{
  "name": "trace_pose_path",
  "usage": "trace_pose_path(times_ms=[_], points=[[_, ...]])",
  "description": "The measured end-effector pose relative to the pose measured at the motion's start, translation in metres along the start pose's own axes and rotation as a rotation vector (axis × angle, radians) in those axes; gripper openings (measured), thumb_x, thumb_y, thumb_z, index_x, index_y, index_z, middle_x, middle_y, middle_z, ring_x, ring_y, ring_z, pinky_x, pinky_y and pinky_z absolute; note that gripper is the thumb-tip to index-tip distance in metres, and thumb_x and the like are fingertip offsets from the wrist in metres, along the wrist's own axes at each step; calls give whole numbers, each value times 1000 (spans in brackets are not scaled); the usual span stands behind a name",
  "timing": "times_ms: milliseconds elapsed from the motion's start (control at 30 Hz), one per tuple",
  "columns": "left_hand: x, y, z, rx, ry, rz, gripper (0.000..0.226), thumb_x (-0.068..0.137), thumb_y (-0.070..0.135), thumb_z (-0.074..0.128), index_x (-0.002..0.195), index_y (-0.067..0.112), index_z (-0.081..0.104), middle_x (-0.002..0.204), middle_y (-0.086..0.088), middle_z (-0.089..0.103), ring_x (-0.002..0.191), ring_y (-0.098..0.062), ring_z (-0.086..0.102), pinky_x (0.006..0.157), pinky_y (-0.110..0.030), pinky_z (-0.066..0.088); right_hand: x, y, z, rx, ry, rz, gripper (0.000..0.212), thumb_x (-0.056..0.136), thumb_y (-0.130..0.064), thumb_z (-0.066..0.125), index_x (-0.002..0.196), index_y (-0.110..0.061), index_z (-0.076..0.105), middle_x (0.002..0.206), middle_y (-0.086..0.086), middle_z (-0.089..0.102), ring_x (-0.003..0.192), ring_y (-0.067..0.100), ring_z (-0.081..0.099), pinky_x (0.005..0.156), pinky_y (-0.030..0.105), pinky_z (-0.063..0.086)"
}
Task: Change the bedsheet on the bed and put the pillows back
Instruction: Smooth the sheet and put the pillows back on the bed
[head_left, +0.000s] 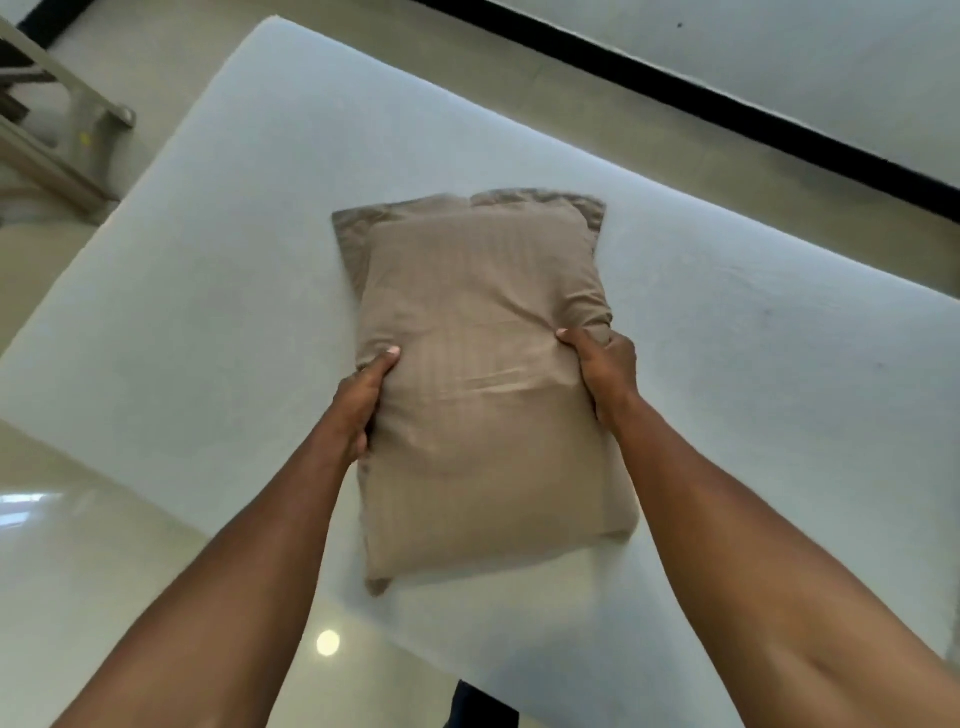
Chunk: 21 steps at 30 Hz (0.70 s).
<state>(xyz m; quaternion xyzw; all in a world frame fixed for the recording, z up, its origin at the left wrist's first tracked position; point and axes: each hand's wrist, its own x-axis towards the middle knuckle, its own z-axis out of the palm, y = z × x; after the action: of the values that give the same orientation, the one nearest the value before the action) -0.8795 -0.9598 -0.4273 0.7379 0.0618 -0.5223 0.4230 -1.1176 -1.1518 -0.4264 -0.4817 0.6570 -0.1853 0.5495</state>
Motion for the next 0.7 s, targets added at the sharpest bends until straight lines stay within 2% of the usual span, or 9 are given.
trace_pose_path(times_ms=[33,100,200,300,367,400,500,567,700], points=[[-10,4,9,-15,-9,22,68,67,63,79,118,20,72,112,-2,76,103,-22,71,93,-43,56,-5,-5,-8,23,35,-29,32,72,-44,83,68,-23,60,74,-6,64,76,19,64,68,35,51],[-33,12,28,-5,-11,58,52,69,50,79,109,17,76,106,-6,77,101,-25,72,91,-41,58,-15,-12,-31,39,86,-61,33,75,-38,82,62,-25,54,68,-6,60,70,19,60,65,34,46],[-58,18,60,105,-23,58,53,57,46,79,100,15,76,105,-10,76,95,-27,69,78,-37,52,-25,-12,-84,18,152,-69,24,76,-37,82,76,-19,66,81,-2,70,81,23,67,71,37,53],[-70,15,106,212,-57,56,59,49,45,78,99,14,76,100,-8,76,93,-30,67,74,-38,51,-34,-1,-144,-8,218,-74,30,75,-39,83,88,-15,70,90,2,73,87,22,69,79,40,57],[-85,6,155,271,-91,54,53,55,43,77,98,12,73,89,-6,71,80,-27,61,65,-34,44,-41,13,-193,-23,285,-71,35,73,-42,85,91,-15,71,94,4,75,89,23,70,81,42,58],[-94,2,174,285,-115,67,43,65,40,77,97,12,70,87,-6,67,76,-24,56,63,-33,40,-44,19,-213,-39,308,-66,36,73,-42,85,93,-15,72,96,6,75,91,25,70,82,42,58],[-116,-31,263,342,-214,62,20,86,28,70,100,13,66,99,-10,67,86,-25,56,73,-35,42,-56,43,-306,-76,429,-66,43,73,-46,84,99,-14,74,102,8,76,96,26,71,83,40,58],[-135,-49,313,365,-249,62,20,87,29,69,100,14,68,105,-11,70,94,-29,60,81,-39,45,-65,52,-358,-143,483,-86,44,74,-48,83,102,-15,74,104,8,77,96,26,71,82,38,58],[-190,-101,433,431,-354,52,29,82,31,68,102,11,72,104,-13,74,98,-32,67,86,-42,53,-96,82,-481,-219,647,-60,48,75,-50,83,102,-12,74,101,14,76,92,32,72,72,33,51]])
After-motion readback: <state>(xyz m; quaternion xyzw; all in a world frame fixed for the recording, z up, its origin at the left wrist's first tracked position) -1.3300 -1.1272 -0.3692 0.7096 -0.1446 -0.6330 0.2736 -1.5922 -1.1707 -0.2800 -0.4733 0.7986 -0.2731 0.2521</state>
